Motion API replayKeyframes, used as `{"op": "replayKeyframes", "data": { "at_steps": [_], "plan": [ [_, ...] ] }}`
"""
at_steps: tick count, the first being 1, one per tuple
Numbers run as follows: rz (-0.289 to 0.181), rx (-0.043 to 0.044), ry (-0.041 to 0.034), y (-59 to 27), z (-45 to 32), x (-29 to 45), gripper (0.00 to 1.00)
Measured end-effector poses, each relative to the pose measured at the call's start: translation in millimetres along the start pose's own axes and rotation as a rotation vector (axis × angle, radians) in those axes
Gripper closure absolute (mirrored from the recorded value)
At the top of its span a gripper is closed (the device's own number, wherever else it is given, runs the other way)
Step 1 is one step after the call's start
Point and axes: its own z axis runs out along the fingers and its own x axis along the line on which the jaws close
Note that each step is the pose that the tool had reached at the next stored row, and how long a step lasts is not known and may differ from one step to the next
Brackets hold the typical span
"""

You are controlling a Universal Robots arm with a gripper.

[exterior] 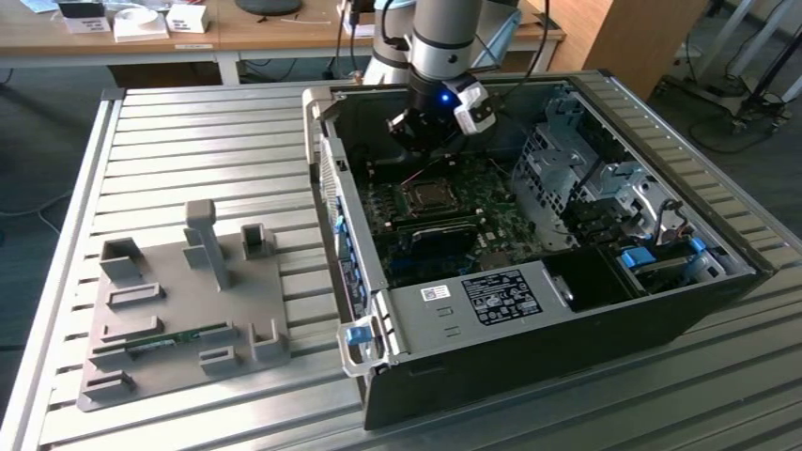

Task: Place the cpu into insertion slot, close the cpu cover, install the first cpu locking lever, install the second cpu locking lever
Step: 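Install the first cpu locking lever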

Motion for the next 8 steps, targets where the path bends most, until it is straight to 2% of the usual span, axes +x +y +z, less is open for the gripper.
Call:
{"op": "replayKeyframes", "data": {
  "at_steps": [8],
  "plan": [
    [0.0,0.0002,0.0001,-0.2,3.0,-3.3,0.89]
  ]
}}
